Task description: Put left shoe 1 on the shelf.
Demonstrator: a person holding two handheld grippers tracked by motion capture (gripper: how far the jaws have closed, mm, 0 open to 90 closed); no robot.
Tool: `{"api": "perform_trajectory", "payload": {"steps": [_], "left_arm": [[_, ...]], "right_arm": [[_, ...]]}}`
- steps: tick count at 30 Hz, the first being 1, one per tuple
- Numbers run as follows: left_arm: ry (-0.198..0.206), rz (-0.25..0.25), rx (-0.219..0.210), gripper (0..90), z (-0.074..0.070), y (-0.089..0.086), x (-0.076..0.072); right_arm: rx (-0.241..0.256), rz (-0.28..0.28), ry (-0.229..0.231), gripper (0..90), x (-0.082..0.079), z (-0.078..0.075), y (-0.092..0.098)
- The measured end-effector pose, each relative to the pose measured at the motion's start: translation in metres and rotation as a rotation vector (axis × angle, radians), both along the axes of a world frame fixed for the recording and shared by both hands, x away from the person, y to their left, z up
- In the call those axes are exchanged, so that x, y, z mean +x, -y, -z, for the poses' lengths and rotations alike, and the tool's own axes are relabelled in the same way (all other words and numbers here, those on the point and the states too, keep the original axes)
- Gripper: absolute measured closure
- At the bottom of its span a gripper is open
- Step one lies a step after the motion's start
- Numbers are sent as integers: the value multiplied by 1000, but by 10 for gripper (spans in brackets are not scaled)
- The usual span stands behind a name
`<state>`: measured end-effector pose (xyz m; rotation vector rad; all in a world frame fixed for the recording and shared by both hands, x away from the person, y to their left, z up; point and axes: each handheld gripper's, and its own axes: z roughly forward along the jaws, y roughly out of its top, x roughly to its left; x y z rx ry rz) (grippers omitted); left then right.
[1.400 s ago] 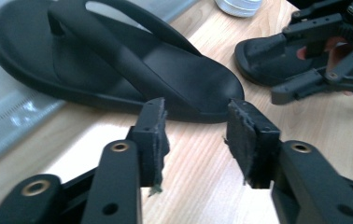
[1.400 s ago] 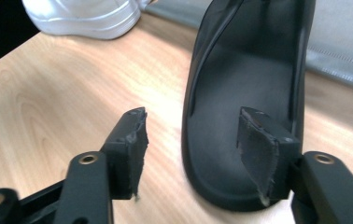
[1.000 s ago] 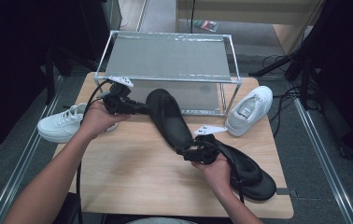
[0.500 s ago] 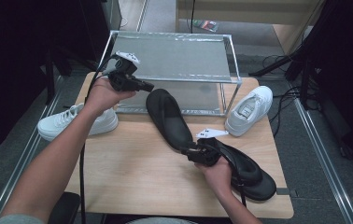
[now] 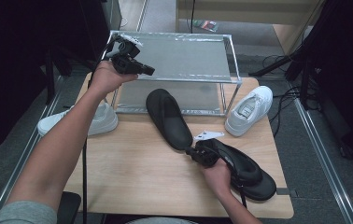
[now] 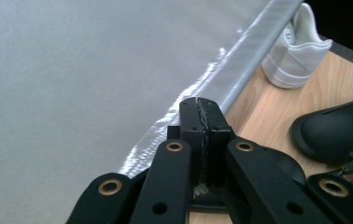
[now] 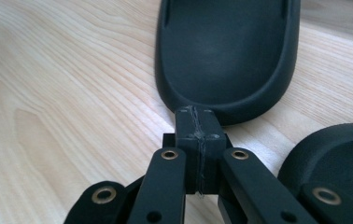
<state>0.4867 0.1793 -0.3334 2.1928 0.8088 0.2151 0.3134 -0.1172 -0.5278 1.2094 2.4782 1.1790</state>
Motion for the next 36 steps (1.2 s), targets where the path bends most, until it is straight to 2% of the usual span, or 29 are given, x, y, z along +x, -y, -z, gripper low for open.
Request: {"api": "perform_trajectory", "payload": {"steps": [9, 11, 14, 18, 24, 36], "left_arm": [[-23, -11, 32, 900, 11, -7, 9], [-25, -16, 7, 900, 14, -9, 10], [-32, -13, -7, 900, 16, -11, 11], [-26, -12, 0, 900, 16, -10, 10], [-19, -13, -17, 900, 18, -12, 10], [-12, -25, 18, 900, 16, -8, 8]], "right_arm": [[-1, 14, -17, 900, 7, 6, -2], [7, 14, -16, 900, 9, 6, -3], [7, 17, -13, 900, 9, 7, -6], [3, 15, -5, 900, 10, 7, -9], [9, 5, 4, 900, 14, 8, -15], [32, 0, -9, 900, 24, 9, -31]]}}
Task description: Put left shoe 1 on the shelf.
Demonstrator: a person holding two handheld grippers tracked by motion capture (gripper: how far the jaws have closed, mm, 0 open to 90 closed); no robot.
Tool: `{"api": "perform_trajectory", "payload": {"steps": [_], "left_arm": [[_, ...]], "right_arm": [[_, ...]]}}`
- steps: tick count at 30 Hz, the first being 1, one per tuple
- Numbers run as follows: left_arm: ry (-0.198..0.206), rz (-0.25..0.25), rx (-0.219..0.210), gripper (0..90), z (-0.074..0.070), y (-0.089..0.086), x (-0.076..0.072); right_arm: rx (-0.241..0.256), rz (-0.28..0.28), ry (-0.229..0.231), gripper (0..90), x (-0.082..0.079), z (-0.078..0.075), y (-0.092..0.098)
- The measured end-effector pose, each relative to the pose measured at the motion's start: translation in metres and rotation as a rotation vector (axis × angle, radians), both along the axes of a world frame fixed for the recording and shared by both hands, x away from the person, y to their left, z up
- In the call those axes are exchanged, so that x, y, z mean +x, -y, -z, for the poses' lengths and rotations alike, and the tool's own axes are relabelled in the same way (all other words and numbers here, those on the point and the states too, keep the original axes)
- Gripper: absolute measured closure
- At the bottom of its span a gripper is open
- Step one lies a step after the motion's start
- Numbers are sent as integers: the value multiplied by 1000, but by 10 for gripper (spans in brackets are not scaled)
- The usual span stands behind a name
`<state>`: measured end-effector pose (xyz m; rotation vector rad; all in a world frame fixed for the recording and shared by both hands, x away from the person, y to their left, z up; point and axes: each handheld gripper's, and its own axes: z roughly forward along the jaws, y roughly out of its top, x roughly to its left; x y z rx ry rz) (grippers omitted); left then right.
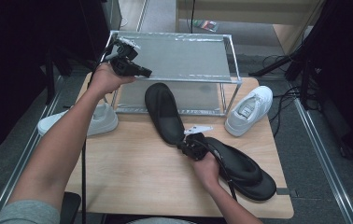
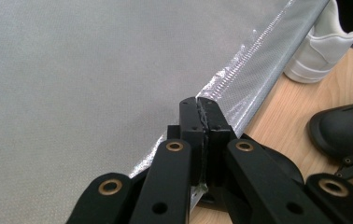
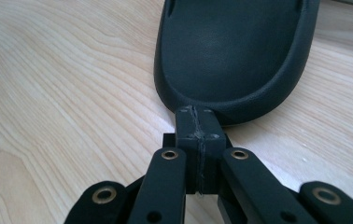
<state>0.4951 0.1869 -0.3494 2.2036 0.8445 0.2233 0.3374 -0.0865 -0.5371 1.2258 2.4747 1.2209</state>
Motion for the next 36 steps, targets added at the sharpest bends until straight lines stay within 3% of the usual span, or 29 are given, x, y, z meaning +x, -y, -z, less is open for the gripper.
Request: {"api": "perform_trajectory", "payload": {"steps": [21, 33, 36], "left_arm": [[-20, -8, -15, 900, 1, -1, 2], [-23, -12, -14, 900, 0, -1, 2], [-29, -12, -20, 900, 1, -2, 3]], "right_arm": [[0, -10, 19, 900, 32, 0, -36], [32, -4, 48, 900, 53, -12, -53], [9, -3, 53, 900, 58, -13, -58]]}}
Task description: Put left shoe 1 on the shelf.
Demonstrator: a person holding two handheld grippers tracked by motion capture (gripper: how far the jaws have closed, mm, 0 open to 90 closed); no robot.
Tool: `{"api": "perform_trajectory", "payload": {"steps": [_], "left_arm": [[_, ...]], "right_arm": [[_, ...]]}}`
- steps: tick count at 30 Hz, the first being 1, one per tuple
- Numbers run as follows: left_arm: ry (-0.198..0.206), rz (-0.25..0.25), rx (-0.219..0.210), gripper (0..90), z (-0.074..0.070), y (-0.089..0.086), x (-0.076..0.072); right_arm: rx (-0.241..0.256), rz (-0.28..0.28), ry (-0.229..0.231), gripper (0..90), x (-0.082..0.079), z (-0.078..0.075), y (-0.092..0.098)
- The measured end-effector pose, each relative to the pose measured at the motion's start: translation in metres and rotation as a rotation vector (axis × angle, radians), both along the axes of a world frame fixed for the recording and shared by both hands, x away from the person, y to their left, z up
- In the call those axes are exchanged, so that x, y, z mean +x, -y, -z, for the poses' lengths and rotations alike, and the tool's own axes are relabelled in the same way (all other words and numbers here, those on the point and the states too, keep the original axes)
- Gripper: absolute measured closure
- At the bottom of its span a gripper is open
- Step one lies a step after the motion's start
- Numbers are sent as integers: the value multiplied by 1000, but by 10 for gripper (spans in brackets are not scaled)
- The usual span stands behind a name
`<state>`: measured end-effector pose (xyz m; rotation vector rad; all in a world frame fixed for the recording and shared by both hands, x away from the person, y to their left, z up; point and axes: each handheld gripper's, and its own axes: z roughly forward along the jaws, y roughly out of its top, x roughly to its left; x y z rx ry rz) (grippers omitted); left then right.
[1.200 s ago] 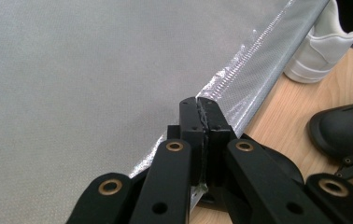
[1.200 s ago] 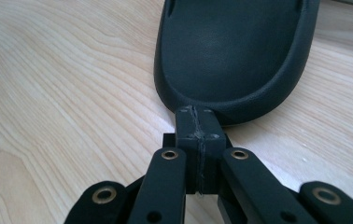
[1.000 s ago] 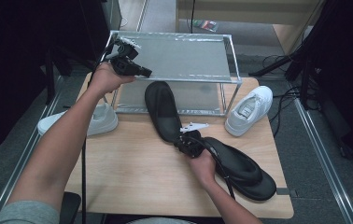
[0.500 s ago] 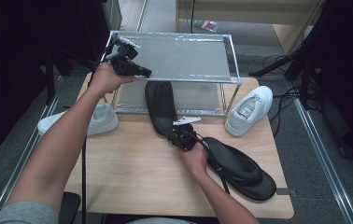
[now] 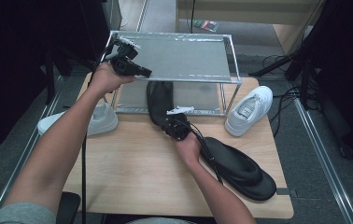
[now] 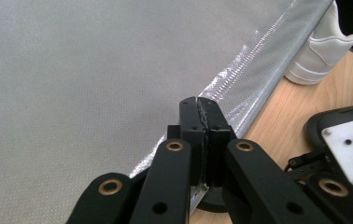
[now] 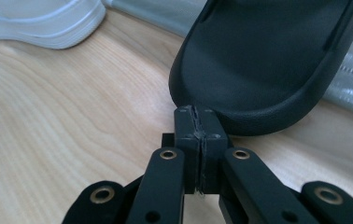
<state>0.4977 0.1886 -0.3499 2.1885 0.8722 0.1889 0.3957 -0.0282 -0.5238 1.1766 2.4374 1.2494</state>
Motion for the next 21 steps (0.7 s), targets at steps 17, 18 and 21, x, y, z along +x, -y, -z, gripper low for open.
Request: {"api": "perform_trajectory", "payload": {"steps": [17, 18, 21], "left_arm": [[-6, 4, -12, 900, 1, -1, 1], [-7, 3, -14, 900, 1, -2, 1], [-7, 3, -15, 900, 1, -2, 1]], "right_arm": [[45, 37, -38, 900, 27, 2, -16], [46, 39, -40, 900, 30, 2, -18], [46, 46, -38, 900, 34, 3, -20]]}}
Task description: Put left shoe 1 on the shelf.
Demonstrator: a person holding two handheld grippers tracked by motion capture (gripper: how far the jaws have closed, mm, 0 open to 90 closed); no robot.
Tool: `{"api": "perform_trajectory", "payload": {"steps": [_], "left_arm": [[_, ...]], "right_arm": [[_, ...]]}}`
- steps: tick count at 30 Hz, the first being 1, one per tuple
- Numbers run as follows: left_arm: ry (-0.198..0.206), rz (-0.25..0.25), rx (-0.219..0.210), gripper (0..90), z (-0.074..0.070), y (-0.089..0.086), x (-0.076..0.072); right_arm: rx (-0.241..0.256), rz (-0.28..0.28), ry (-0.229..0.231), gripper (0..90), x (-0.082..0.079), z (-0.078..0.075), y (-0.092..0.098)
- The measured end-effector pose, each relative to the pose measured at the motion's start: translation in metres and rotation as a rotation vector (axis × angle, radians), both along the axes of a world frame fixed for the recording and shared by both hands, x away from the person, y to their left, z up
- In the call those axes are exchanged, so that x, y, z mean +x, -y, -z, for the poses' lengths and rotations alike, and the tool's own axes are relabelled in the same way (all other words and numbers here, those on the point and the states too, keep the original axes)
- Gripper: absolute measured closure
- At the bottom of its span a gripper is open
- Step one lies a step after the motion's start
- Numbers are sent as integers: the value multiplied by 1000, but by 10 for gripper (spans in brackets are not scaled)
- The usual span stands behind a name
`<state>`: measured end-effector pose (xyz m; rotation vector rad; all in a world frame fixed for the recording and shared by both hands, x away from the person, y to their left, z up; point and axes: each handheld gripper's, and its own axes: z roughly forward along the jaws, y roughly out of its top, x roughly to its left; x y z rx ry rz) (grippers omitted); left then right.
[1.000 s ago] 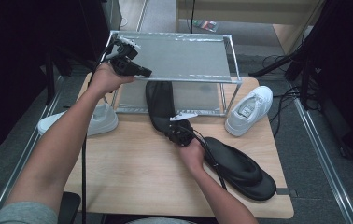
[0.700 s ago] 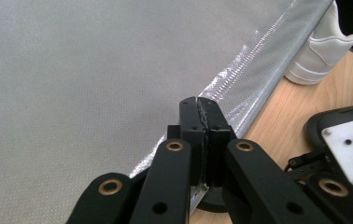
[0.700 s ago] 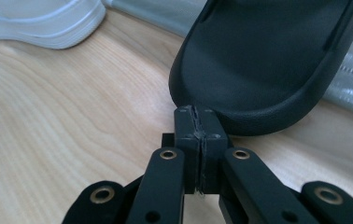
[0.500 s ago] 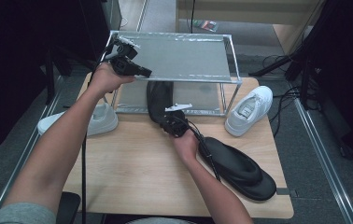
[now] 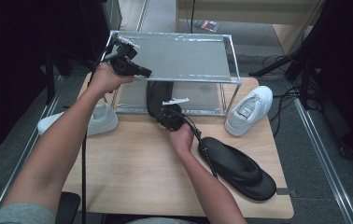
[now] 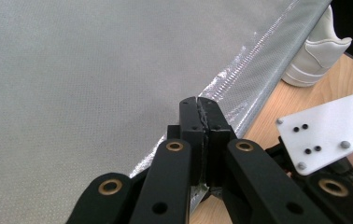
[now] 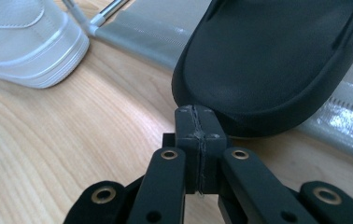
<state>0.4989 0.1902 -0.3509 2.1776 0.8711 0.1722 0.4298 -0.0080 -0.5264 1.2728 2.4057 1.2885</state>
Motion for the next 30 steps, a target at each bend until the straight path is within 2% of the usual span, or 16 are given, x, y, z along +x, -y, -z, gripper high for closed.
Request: {"api": "perform_trajectory", "payload": {"steps": [12, 13, 17, 19, 22, 24, 25, 26, 27, 30], "left_arm": [[13, 1, -8, 900, 1, -1, -1], [1, -2, -25, 900, 2, -3, -1], [-8, -6, -35, 896, 2, -4, 0], [-14, -11, -36, 847, 0, -4, -1], [-34, -34, -45, 769, -3, -4, -2], [-55, -50, -44, 671, -6, -4, -4], [-54, -54, -44, 605, -9, -4, -6], [-54, -54, -44, 566, -9, -4, -6], [-36, -53, -49, 557, -14, -3, -11], [-29, -43, -47, 502, -19, -3, -16]], "right_arm": [[-9, 9, -4, 900, 6, 0, -5], [-13, -4, -7, 900, 5, -1, -3], [-17, -33, 5, 900, -1, -7, -2], [-20, -69, 26, 887, -10, -16, 1], [7, -100, 18, 850, -18, -24, 5], [14, -130, 7, 786, -23, -28, 8], [23, -154, -5, 739, -25, -30, 9], [23, -154, -5, 739, -25, -30, 9], [31, -185, -8, 711, -30, -34, 11], [30, -206, 5, 677, -37, -38, 14]]}}
